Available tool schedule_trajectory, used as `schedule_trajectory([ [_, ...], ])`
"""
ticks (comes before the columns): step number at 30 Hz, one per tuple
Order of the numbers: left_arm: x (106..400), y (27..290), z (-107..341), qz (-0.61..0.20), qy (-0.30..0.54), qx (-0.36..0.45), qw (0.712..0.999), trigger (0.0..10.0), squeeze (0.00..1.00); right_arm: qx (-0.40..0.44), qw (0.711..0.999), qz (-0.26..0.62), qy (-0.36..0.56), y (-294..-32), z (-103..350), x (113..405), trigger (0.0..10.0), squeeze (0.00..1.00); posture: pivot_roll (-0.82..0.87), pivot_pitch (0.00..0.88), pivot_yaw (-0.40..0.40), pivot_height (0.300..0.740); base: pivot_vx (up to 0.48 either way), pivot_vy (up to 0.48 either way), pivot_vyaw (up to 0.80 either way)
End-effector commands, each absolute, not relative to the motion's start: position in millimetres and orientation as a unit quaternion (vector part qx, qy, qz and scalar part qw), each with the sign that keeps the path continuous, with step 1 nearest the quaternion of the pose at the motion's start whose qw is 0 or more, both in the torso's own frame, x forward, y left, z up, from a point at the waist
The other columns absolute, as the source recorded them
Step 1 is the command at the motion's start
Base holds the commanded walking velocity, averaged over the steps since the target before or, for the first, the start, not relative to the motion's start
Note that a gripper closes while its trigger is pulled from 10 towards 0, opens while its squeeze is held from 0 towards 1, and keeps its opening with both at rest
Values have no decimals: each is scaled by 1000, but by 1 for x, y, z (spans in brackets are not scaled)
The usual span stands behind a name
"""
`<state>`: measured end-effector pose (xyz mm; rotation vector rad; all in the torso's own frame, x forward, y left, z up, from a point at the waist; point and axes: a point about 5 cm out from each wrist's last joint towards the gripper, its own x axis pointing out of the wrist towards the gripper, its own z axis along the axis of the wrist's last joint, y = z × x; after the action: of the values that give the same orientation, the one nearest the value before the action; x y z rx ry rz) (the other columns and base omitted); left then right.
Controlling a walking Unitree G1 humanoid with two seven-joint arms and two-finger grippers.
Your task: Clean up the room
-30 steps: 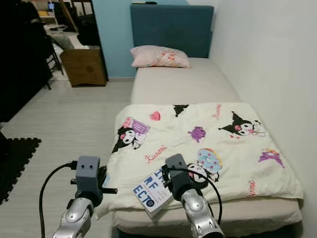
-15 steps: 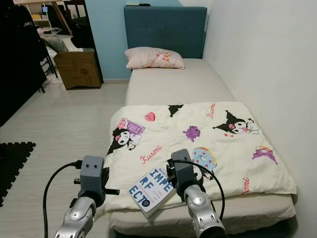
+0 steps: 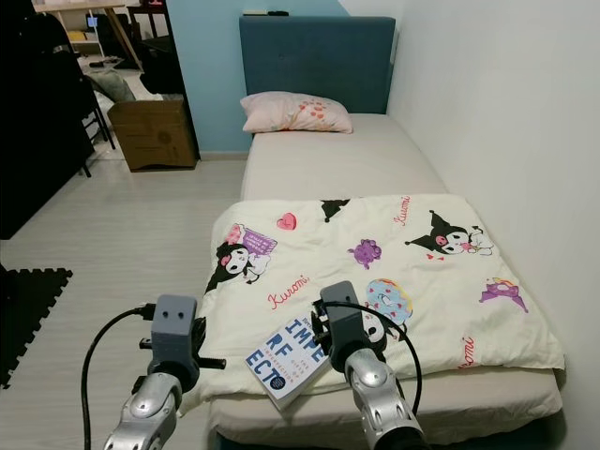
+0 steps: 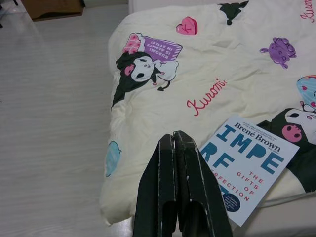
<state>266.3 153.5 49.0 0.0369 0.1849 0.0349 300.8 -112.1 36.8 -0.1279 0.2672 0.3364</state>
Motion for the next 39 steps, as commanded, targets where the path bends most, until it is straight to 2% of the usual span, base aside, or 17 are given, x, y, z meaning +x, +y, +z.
schedule_trajectory([
  [1, 265, 156, 44, 22, 107, 26, 994, 10000, 0, -56, 974, 168, 140, -111, 36, 301, 10000, 0, -45, 0, -31, 650, 0, 0, 0],
  [18, 265, 164, 42, 53, 109, 23, 992, 10000, 0, -59, 972, 178, 139, -109, 38, 303, 10000, 0, -44, 0, -42, 585, 0, 0, 0],
  [30, 267, 166, 42, 65, 116, 13, 991, 10000, 0, -68, 971, 184, 135, -107, 41, 307, 10000, 0, -47, 0, -42, 585, 0, 0, 0],
  [39, 269, 169, 37, 57, 138, -22, 988, 10000, 0, -64, 971, 194, 129, -104, 44, 308, 10000, 0, -50, 0, -50, 555, 0, 0, 0],
])
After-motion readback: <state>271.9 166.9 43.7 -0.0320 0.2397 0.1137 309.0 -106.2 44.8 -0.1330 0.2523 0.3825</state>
